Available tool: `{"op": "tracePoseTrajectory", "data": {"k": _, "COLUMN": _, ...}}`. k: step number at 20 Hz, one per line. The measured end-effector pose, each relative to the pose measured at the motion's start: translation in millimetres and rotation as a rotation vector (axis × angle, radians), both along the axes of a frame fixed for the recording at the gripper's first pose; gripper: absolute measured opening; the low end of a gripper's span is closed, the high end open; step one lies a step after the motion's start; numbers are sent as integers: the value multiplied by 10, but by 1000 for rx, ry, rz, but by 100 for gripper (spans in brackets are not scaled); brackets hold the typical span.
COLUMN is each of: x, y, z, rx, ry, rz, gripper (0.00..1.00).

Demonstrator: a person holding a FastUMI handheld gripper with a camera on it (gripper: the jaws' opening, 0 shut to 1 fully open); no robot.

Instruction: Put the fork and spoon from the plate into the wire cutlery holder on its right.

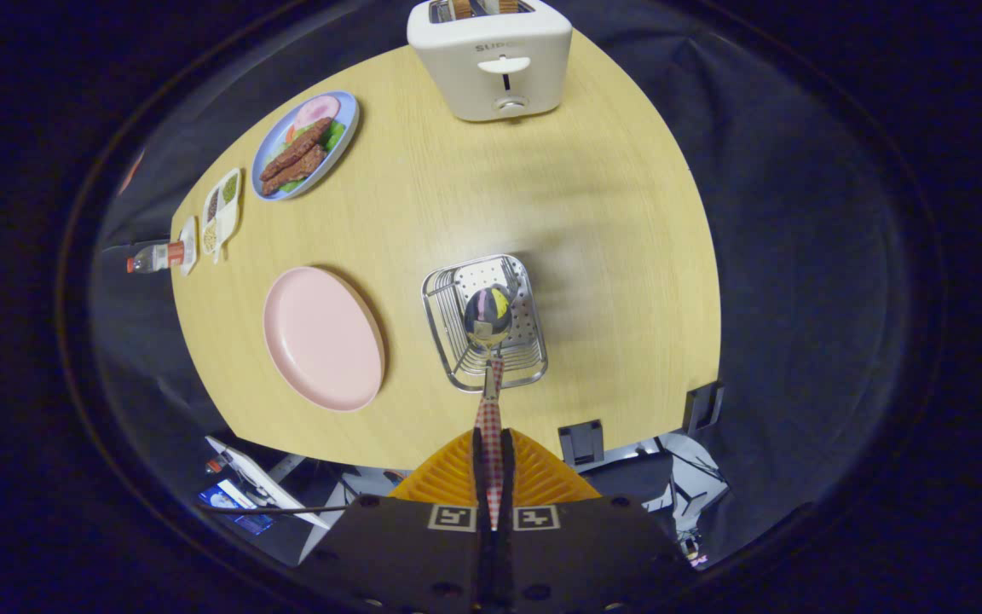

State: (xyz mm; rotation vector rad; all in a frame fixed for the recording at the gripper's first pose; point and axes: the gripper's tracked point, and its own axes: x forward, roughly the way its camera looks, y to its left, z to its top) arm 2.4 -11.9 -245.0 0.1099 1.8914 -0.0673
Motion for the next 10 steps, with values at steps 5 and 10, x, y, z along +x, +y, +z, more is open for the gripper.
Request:
{"op": "tracePoseTrajectory", "data": {"k": 5, "x": 109, "y": 83, "z": -20, "rx": 15, "ry": -20, "rz": -7, "gripper": 10}}
{"op": "tracePoseTrajectory", "data": {"k": 10, "x": 295, "y": 163, "z": 62, "rx": 31, "ry": -127, "rz": 7, "gripper": 33}}
